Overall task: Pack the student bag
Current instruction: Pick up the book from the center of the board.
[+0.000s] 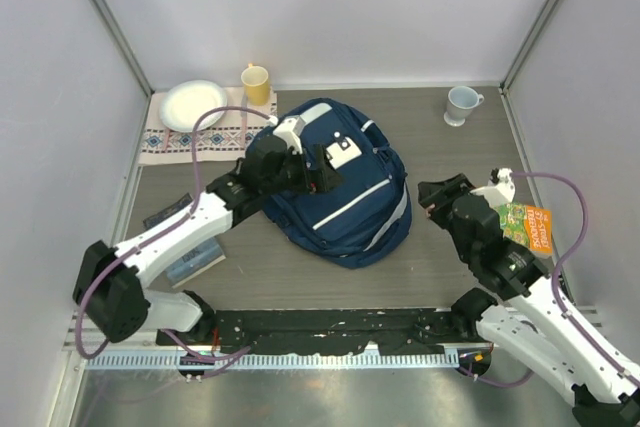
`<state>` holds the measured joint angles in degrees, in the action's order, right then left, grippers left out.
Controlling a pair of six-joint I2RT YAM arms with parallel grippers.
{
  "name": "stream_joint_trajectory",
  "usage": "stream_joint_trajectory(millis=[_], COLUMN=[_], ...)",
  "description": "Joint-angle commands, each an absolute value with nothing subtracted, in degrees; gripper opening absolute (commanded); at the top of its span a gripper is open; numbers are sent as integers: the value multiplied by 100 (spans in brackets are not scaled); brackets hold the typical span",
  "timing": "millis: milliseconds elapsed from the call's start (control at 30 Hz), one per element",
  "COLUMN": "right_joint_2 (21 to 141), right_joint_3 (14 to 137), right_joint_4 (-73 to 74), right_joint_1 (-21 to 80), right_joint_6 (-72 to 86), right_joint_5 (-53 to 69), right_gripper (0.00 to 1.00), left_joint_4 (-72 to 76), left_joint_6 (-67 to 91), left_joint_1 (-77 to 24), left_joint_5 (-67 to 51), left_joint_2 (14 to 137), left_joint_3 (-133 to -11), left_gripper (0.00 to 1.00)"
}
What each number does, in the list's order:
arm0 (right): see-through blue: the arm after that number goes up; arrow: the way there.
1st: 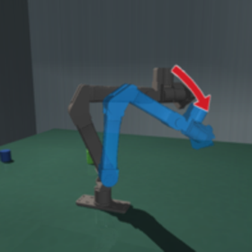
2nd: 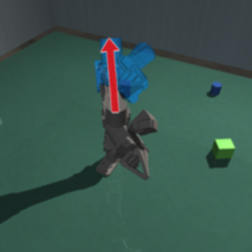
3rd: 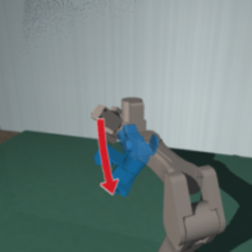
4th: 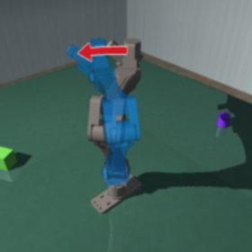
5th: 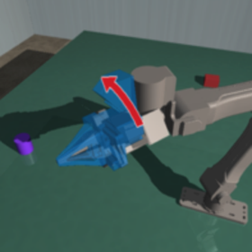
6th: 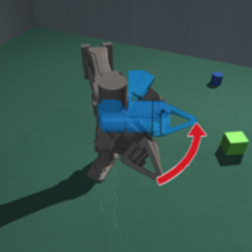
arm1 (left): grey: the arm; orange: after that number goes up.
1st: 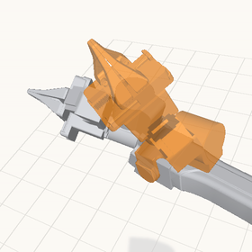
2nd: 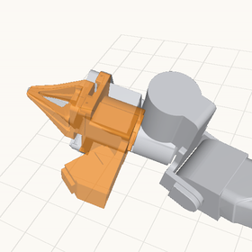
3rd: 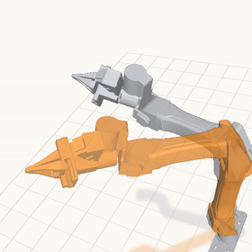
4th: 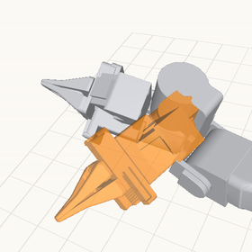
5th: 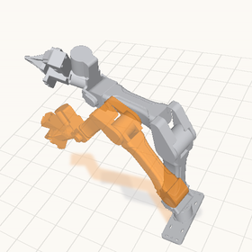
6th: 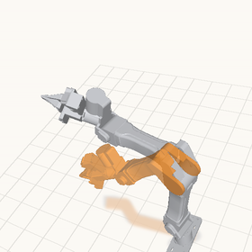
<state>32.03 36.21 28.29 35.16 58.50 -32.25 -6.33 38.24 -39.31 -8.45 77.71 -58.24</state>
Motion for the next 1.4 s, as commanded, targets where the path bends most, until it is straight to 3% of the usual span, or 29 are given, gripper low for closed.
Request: stream_joint_trajectory(millis=[0, 233, 367, 600, 800, 967, 1367], right_joint_2=[3655, 5228, 5844, 6337, 6688, 7013, 7462], right_joint_3=[4201, 4342, 4403, 4535, 4798, 5027, 5054], right_joint_4=[2182, 888, 520, 369, 281, 264, 35], right_joint_1=[3516, 3550, 3778, 4148, 4236, 4289, 4298], right_joint_6=[4969, 4649, 4571, 4509, 4307, 4236, 4342], right_joint_5=[-2807, -521, -70, 430, 913, 1292, 1758], right_gripper=[60, 65, 66, 66, 67, 67, 67], left_joint_4=[-1360, -3066, -3882, -4060, -3946, -3964, -2909], left_joint_6=[3630, 3586, 4067, 4640, 4992, 5186, 5098], left_joint_1=[-3946, -3815, -3113, -331, 1078, 1274, 1652], left_joint_5=[1048, 4073, 4543, 3869, 3175, 3384, 2611], left_joint_2=[6743, 6196, 6065, 5371, 5457, 5932, 6758], left_joint_3=[-5757, -5783, -5555, -4703, -4157, -4052, -3270], left_gripper=[100, 99, 100, 99, 100, 100, 100])
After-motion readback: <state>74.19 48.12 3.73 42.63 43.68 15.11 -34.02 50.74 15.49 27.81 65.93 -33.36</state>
